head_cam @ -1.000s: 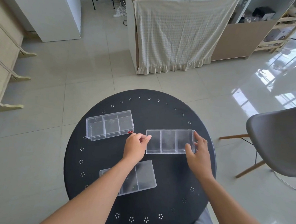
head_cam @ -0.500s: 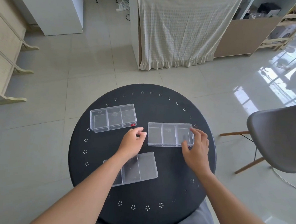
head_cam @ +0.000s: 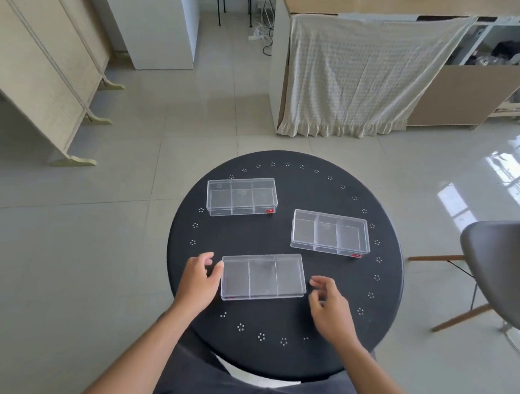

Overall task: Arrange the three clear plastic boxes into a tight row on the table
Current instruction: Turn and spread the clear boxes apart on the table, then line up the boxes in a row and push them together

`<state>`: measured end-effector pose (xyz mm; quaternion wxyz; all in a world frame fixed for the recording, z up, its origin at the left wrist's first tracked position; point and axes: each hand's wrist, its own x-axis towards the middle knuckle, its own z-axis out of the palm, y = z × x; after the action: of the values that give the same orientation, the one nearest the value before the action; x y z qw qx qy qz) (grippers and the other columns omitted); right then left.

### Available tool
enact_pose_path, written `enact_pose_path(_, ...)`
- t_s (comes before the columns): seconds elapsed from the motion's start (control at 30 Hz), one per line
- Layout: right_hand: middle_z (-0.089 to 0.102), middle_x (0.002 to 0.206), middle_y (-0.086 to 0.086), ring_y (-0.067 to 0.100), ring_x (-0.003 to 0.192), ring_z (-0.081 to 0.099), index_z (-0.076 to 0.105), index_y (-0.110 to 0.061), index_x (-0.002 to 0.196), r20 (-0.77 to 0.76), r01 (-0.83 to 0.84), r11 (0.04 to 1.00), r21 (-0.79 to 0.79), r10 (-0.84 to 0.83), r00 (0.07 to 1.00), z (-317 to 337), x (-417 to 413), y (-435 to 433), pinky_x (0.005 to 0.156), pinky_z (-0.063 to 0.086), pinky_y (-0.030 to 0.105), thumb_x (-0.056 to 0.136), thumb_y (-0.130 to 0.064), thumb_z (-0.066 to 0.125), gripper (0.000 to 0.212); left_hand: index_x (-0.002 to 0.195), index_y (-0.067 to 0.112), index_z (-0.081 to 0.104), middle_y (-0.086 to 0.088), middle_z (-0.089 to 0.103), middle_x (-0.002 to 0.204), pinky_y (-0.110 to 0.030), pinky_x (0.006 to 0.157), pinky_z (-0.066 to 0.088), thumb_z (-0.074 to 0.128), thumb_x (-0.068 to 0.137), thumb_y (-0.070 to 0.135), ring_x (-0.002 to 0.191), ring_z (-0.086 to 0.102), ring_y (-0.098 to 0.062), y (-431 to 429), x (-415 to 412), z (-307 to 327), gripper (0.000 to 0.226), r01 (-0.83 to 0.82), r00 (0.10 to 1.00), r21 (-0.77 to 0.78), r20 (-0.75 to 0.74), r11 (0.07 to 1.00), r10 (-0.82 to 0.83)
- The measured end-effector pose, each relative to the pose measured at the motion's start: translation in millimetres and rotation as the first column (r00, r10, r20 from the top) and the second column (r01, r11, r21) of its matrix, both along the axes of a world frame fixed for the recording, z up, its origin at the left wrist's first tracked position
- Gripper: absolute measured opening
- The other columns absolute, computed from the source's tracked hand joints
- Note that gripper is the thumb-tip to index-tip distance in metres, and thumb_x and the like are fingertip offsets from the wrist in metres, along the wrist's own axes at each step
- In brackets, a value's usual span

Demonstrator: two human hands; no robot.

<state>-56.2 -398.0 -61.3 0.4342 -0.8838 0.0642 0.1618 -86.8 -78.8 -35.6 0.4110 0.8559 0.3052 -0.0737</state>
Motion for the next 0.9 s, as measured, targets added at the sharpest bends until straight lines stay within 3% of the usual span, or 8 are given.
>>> enact_pose_path(0.1, 0.073, 0.120, -0.023, 0.009, 0.102, 0.074, 0.061, -0.028, 0.135, -0.027, 0.007, 0.999, 0.035, -0.006, 1.000, 2.4, -12.0, 11.7, 0.098, 0.057, 0.034, 0.104, -0.017, 0.058, 0.034, 0.132, 0.023, 0.067, 0.009, 0.072, 0.129, -0.037, 0.101, 0.054, 0.055, 0.104, 0.055, 0.110, 0.071, -0.015, -5.4, -20.2, -2.1, 0.044, 0.039, 0.989, -0.138, -0.134, 0.990, -0.058)
enact_pose_path(0.23, 0.073, 0.123, -0.023, 0.015, 0.114, 0.071, 0.052, -0.028, 0.144, -0.068, 0.005, 0.999, 0.046, -0.002, 0.998, 10.1, -18.1, 20.6, 0.104, 0.054, 0.040, 0.102, -0.020, 0.058, 0.043, 0.135, 0.018, 0.068, 0.002, 0.072, 0.135, -0.031, 0.095, 0.047, 0.054, 0.108, 0.047, 0.121, 0.068, -0.017, -18.5, -23.6, 2.3, 0.042, 0.024, 0.996, -0.131, -0.088, 0.991, -0.036)
enact_pose_path(0.33, 0.072, 0.120, -0.028, 0.015, 0.116, 0.068, 0.047, -0.033, 0.145, -0.038, -0.013, 0.998, 0.057, 0.015, 0.999, 19.3, -16.3, 22.7, 0.101, 0.053, 0.038, 0.102, -0.023, 0.059, 0.045, 0.136, 0.015, 0.069, 0.001, 0.073, 0.133, -0.026, 0.084, 0.050, 0.053, 0.108, 0.049, 0.100, 0.068, -0.006, -23.2, -17.3, 10.1, 0.047, 0.010, 0.999, -0.142, -0.041, 0.990, -0.016)
enact_pose_path(0.4, 0.073, 0.121, -0.027, 0.006, 0.114, 0.068, 0.049, -0.036, 0.140, 0.035, 0.018, 0.997, 0.079, -0.020, 0.999, 29.0, -13.6, 23.3, 0.099, 0.054, 0.036, 0.101, -0.024, 0.061, 0.042, 0.111, 0.018, 0.077, 0.002, 0.077, 0.110, -0.035, 0.083, 0.057, 0.049, 0.107, 0.057, 0.090, 0.069, -0.011, -20.1, -13.4, 10.5, 0.048, -0.011, 1.000, -0.136, -0.010, 0.991, 0.009)
enact_pose_path(0.47, 0.073, 0.122, -0.025, -0.006, 0.105, 0.068, 0.053, -0.037, 0.135, 0.102, 0.072, 0.992, 0.104, -0.083, 0.991, 42.3, -10.8, 23.6, 0.090, 0.055, 0.030, 0.101, -0.021, 0.062, 0.038, 0.081, 0.009, 0.069, -0.005, 0.074, 0.083, -0.048, 0.085, 0.061, 0.042, 0.106, 0.063, 0.079, 0.072, -0.025, -15.9, -9.0, 12.7, 0.066, -0.051, 0.999, -0.163, -0.006, 0.985, 0.050)
enact_pose_path(0.6, 0.072, 0.125, -0.024, -0.006, 0.119, 0.066, 0.060, -0.042, 0.128, 0.158, 0.104, 0.978, 0.183, -0.134, 0.978, 57.7, -8.4, 23.0, 0.094, 0.056, 0.030, 0.102, -0.028, 0.066, 0.029, 0.084, 0.018, 0.076, -0.004, 0.080, 0.089, -0.041, 0.079, 0.065, 0.039, 0.110, 0.060, 0.088, 0.077, -0.024, -17.6, -5.3, 21.1, 0.062, -0.134, 0.990, -0.270, 0.006, 0.954, 0.140)
enact_pose_path(0.77, 0.058, 0.139, -0.020, -0.007, 0.120, 0.064, 0.053, -0.044, 0.152, 0.146, 0.021, 0.992, 0.122, -0.039, 0.989, 52.9, -12.7, 23.2, 0.099, 0.057, 0.033, 0.105, -0.027, 0.058, 0.050, 0.078, 0.018, 0.078, 0.004, 0.081, 0.084, -0.046, 0.089, 0.065, 0.042, 0.105, 0.065, 0.083, 0.077, -0.022, -10.5, -10.1, 6.2, 0.065, -0.118, 0.993, -0.261, -0.010, 0.958, 0.120)
enact_pose_path(0.9, 0.046, 0.142, -0.012, 0.008, 0.125, 0.059, 0.035, -0.037, 0.166, 0.073, -0.069, 0.997, 0.017, 0.068, 0.995, 42.7, -5.7, 26.6, 0.102, 0.047, 0.031, 0.106, -0.027, 0.056, 0.065, 0.071, 0.015, 0.053, 0.000, 0.059, 0.069, -0.035, 0.066, 0.049, 0.051, 0.102, 0.065, 0.067, 0.057, -0.020, -12.8, -15.8, 5.6, 0.059, 0.002, 1.000, -0.129, -0.022, 0.992, -0.005)
